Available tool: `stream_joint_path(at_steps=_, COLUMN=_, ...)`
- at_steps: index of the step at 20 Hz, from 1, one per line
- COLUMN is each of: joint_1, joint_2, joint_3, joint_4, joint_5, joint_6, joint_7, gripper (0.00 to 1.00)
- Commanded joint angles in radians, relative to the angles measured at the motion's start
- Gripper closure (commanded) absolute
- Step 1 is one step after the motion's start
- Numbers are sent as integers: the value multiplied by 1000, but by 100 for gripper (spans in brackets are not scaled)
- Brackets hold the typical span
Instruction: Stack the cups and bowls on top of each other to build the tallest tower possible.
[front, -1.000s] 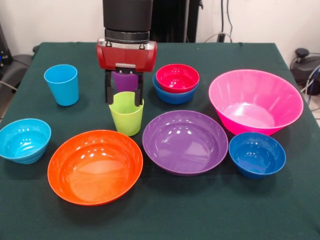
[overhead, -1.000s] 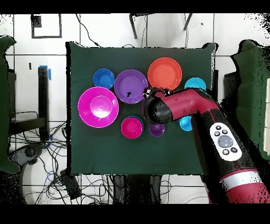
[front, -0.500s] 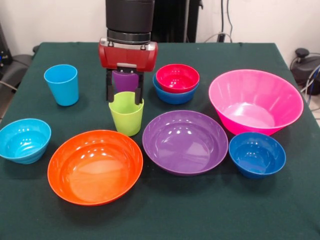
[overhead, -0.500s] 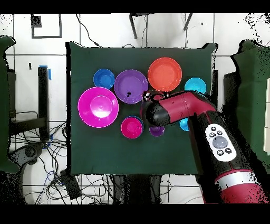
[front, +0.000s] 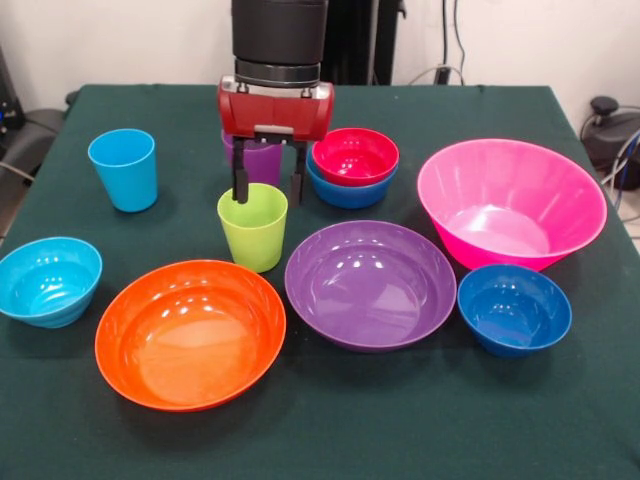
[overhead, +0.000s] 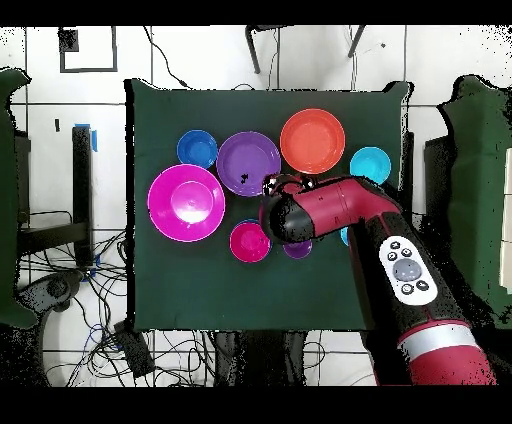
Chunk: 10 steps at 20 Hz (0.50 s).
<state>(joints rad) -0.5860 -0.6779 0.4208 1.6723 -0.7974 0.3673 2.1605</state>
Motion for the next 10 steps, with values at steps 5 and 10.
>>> stream_joint_path(at_steps=5, joint_1=50, joint_2=55, joint_3=-64, joint_4=37, joint_5=4, joint_6=-63, joint_7=93, gripper=0)
stream_joint_path(at_steps=10, joint_1=37, joint_2=80, joint_3=-61, joint_4=16, joint_5=1, joint_6=-76, joint_7=62, gripper=0)
